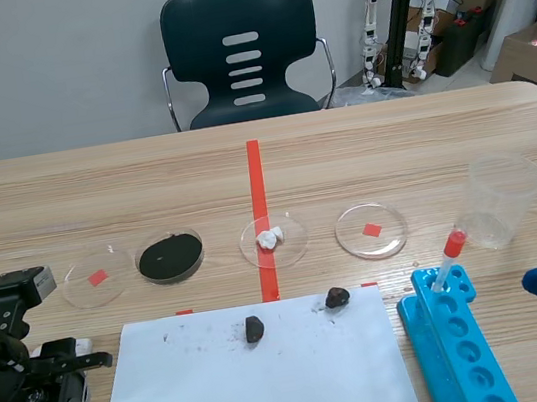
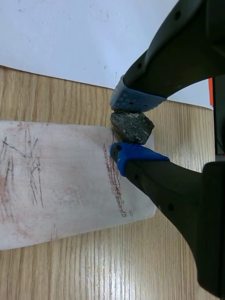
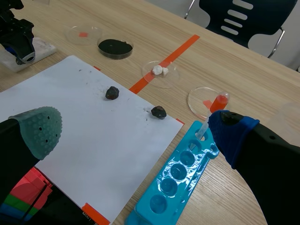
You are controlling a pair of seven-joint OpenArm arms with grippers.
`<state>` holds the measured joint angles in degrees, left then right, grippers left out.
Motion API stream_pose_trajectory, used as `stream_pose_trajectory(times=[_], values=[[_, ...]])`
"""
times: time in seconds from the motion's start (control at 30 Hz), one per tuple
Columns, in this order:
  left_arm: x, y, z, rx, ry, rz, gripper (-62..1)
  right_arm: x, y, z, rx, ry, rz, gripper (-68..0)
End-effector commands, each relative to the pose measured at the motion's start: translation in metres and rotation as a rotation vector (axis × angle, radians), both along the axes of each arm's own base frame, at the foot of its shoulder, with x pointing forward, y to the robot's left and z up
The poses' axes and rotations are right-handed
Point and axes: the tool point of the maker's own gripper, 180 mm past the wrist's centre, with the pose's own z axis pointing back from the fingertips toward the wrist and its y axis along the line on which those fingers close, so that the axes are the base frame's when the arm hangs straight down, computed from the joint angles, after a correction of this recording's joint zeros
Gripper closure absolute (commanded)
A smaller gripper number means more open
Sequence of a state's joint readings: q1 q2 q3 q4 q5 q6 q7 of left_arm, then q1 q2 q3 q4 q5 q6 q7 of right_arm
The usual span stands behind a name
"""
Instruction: Rub the mineral on the streak plate below the first streak
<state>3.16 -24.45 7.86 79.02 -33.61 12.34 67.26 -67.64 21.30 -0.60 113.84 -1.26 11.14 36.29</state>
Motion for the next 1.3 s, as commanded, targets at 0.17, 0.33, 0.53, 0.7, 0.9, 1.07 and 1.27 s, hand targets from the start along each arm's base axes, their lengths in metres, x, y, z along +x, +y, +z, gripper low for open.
stream_pose_trajectory(times=[0.17,0.33,0.53,0.7,0.9,1.07,1.27], values=[[0.006,0.017,0.005,0.104,-0.029,-0.014,-12.8,0.003,0.000,0.008,0.013,-0.028,-0.003,-67.9],[0.005,0.040,0.007,0.223,-0.022,0.004,-12.8,0.003,0.000,0.008,0.013,-0.028,-0.003,-67.9],[0.004,0.043,0.007,0.236,-0.020,0.008,-12.8,0.003,0.000,0.008,0.013,-0.028,-0.003,-67.9],[0.003,0.016,0.004,0.091,-0.013,-0.016,-12.8,0.003,0.000,0.008,0.013,-0.028,-0.003,-67.9],[0.003,-0.006,0.005,-0.030,-0.019,-0.044,-12.8,0.003,0.000,0.008,0.013,-0.028,-0.003,-67.9],[0.004,-0.008,0.006,-0.043,-0.025,-0.046,-12.8,0.003,0.000,0.008,0.013,-0.028,-0.003,-67.9],[0.004,0.020,0.005,0.111,-0.017,-0.015,-12.8,0.003,0.000,0.008,0.013,-0.028,-0.003,-67.9]])
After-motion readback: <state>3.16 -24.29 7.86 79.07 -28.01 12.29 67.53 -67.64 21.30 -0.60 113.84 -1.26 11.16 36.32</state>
